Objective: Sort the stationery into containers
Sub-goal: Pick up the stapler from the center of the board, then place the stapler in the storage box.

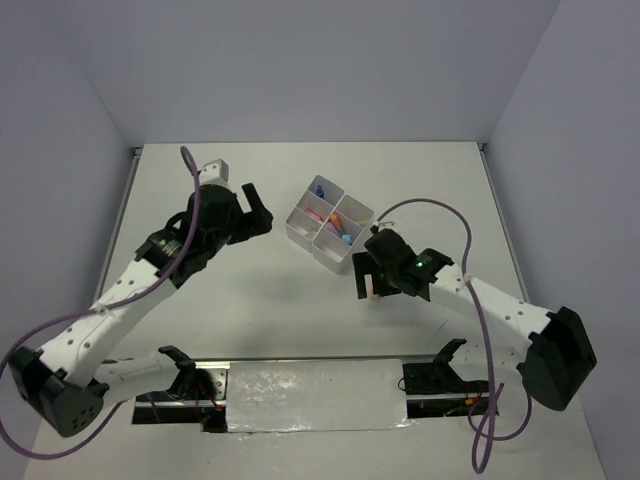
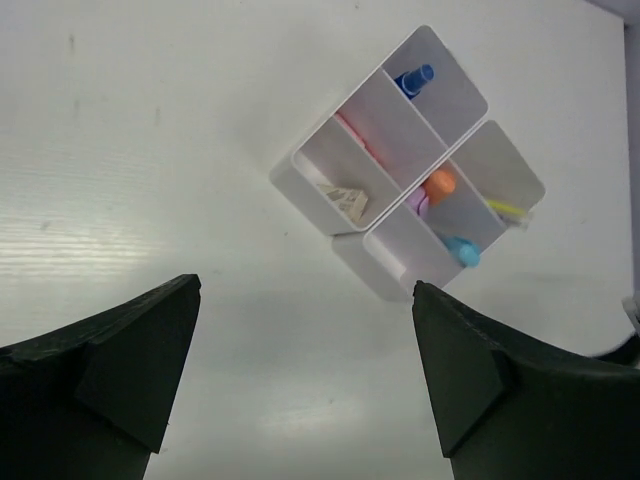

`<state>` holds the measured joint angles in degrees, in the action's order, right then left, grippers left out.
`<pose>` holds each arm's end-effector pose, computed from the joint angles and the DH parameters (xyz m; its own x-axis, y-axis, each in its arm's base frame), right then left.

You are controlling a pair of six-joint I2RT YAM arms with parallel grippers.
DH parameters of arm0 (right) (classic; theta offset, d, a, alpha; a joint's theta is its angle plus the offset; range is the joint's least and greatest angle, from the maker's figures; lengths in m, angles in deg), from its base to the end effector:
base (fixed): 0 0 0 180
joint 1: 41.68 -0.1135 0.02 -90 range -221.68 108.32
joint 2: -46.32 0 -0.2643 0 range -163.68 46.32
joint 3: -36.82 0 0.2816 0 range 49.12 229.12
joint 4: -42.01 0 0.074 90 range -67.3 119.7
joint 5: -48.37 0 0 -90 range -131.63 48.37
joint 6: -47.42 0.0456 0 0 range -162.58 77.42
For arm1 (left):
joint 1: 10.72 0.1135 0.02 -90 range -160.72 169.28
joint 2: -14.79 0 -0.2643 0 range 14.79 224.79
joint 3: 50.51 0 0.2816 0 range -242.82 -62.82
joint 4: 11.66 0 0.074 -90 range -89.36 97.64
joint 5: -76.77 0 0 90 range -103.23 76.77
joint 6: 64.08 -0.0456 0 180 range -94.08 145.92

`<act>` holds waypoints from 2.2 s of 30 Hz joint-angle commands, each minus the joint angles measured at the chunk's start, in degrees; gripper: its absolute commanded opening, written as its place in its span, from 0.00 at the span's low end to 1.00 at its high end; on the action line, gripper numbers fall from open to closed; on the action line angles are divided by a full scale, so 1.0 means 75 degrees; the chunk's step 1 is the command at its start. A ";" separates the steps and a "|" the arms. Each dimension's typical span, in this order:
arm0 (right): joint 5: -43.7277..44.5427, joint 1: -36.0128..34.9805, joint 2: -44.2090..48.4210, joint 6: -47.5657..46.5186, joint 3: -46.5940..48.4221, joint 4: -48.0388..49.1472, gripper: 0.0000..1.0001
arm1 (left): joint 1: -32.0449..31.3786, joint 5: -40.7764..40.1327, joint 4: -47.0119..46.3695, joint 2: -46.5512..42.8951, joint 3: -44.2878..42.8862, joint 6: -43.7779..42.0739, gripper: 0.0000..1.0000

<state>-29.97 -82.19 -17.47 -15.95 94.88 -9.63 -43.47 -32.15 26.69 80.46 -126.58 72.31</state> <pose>0.1941 0.1537 0.2226 -0.8204 -0.1235 -0.5583 -0.2076 0.9741 0.0895 0.2532 -0.1453 0.3503 -0.4680 -0.5134 -0.7193 -0.0986 0.8392 -0.5348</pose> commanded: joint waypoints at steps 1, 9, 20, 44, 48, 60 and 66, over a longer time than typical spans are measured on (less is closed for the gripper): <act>0.0249 0.0069 -0.0574 0.0374 -0.0182 0.0977 0.97 | 0.0031 0.0002 0.1436 -0.0913 -0.0088 -0.1483 0.99; 0.0203 0.0233 -0.1946 0.0187 -0.0382 0.1834 0.88 | 0.0055 0.0576 0.1860 -0.1982 0.0744 -0.2423 0.99; 0.0215 0.0492 -0.2627 0.0269 -0.0780 0.2244 0.51 | 0.0055 0.0858 0.1661 -0.2076 0.1143 -0.2518 0.99; 0.0426 -0.2051 0.3793 -0.0597 -0.2246 0.4097 0.00 | -0.2792 0.2558 -0.1913 0.0161 0.0148 0.0635 0.96; 0.0624 -0.2565 0.4204 -0.0808 -0.2210 0.4189 0.00 | -0.3086 0.2557 -0.1925 0.0490 -0.0052 0.0647 0.93; 0.1070 -0.3423 0.4182 -0.1289 -0.1929 0.4599 0.00 | -0.3156 0.2569 -0.2113 0.1111 -0.0123 0.0776 0.74; 0.1725 -0.3634 0.3689 -0.1254 -0.1601 0.4354 0.00 | -0.3145 0.2557 -0.2172 0.1146 -0.0064 0.0764 0.27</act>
<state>-21.40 -108.70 10.75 -24.58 79.05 20.07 -67.07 -12.21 12.74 88.96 -125.23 77.69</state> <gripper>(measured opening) 0.407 0.365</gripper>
